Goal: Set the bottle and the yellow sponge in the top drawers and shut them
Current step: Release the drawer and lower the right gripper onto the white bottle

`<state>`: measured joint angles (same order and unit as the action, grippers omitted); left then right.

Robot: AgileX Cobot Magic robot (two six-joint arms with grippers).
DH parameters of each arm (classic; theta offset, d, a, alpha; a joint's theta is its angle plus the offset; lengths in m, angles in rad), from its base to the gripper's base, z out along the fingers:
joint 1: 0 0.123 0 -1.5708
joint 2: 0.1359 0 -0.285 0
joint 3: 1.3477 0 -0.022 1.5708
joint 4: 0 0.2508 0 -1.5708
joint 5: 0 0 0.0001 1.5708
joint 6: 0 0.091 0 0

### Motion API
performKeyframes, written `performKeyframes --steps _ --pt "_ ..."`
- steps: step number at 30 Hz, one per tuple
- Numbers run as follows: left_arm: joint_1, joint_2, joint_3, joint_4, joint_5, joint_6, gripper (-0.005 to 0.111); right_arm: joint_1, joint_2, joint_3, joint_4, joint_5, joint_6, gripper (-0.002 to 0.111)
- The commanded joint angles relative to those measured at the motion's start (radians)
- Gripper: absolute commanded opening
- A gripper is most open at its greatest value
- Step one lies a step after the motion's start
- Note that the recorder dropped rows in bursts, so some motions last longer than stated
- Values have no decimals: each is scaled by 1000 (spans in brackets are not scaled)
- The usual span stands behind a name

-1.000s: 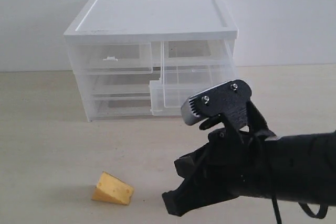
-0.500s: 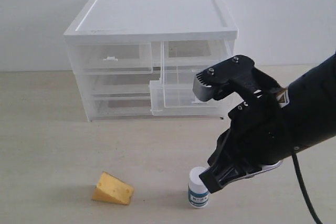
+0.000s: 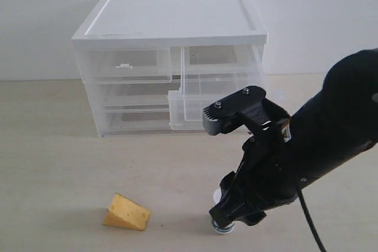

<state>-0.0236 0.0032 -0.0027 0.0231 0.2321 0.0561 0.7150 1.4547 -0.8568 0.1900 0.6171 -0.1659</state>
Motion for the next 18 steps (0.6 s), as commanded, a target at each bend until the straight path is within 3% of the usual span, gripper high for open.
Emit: performKeyframes --steps 1,18 --pt "2 -3 3 -1 -7 -3 4 6 73 -7 -33 -88 42 53" --pt "2 -3 3 -1 -7 -3 4 6 203 -7 -42 -265 60 53"
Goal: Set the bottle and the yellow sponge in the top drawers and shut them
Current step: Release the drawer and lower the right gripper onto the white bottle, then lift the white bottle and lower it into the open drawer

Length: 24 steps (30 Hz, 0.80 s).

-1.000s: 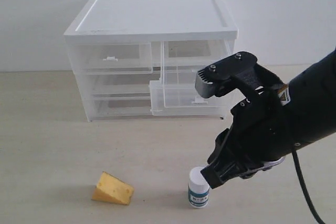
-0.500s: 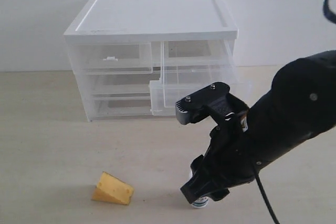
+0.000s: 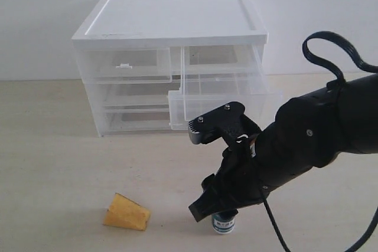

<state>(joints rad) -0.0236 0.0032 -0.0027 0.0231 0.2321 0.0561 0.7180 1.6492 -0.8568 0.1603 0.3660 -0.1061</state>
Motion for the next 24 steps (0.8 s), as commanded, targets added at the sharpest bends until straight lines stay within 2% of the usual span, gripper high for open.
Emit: performKeyframes --steps 1,5,7,9,13,14,24 --pt "2 -3 3 -1 -7 -3 4 3 15 -7 -13 -11 1 52" --pt "2 -3 3 -1 -7 -3 4 3 26 -7 -13 0 1 52" --pt "2 -3 3 -1 -7 -3 4 3 26 -7 -13 0 1 47" --pt "2 -3 3 -1 -7 -3 4 3 24 -7 -13 1 1 36" --pt "2 -3 3 -1 -7 -3 4 3 24 -7 -13 9 1 3" --pt "2 -3 3 -1 -7 -3 4 3 24 -7 -13 12 1 0" --pt "2 -3 3 -1 -7 -3 4 1 -150 -54 10 165 -37 0"
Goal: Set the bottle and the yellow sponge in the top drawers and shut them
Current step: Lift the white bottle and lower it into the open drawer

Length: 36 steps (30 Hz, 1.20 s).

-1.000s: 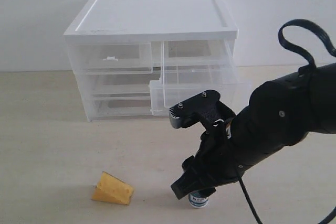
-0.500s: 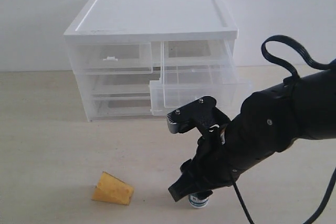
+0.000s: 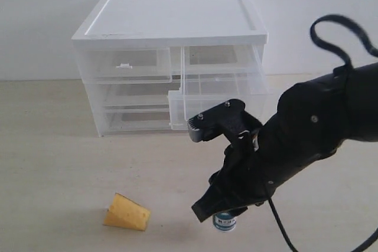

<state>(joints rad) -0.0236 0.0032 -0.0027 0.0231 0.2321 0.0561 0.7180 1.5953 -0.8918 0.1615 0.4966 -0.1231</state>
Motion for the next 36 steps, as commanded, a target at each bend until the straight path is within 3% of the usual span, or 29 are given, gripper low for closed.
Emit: performKeyframes --steps 1,7,10,16,24,36 --pt "2 -3 3 -1 -7 -3 4 1 -129 -24 11 32 -27 0" --pt "2 -3 3 -1 -7 -3 4 -4 -263 -114 52 106 -75 0" --pt "2 -3 3 -1 -7 -3 4 -48 -271 -180 164 164 -155 0" --pt "2 -3 3 -1 -7 -3 4 -221 -268 -227 627 222 -464 0" --pt "2 -3 3 -1 -7 -3 4 -425 -244 -227 882 225 -542 0" --pt "2 -3 3 -1 -7 -3 4 -469 -53 -227 1109 159 -596 0"
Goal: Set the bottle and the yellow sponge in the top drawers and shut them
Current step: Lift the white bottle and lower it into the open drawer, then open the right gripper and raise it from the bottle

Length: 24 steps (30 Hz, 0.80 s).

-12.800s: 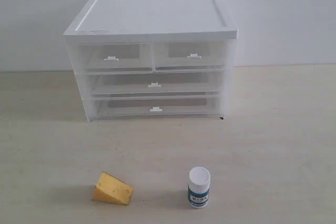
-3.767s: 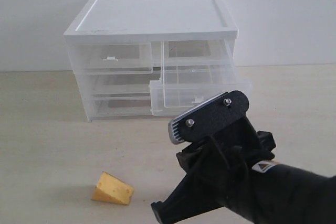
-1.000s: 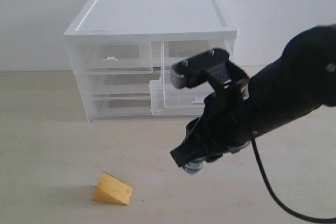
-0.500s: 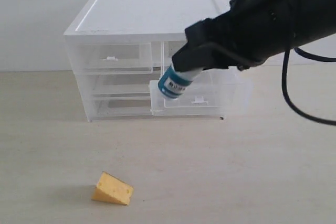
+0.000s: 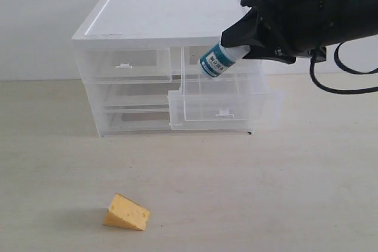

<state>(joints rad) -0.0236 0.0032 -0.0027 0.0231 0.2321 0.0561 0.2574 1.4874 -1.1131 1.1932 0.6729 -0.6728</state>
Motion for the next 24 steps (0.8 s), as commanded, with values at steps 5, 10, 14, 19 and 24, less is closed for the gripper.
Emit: performKeyframes --steps 5,10,14,19,24 --pt "2 -3 3 -1 -7 -3 4 -8 105 -6 114 -15 -81 0" --pt "2 -3 3 -1 -7 -3 4 -8 119 -6 114 -22 -90 4" --pt "2 -3 3 -1 -7 -3 4 -8 119 -6 110 -22 -99 28" --pt "2 -3 3 -1 -7 -3 4 -8 119 -6 109 -26 -123 57" --pt "2 -3 3 -1 -7 -3 4 -8 119 -6 93 -37 -156 57"
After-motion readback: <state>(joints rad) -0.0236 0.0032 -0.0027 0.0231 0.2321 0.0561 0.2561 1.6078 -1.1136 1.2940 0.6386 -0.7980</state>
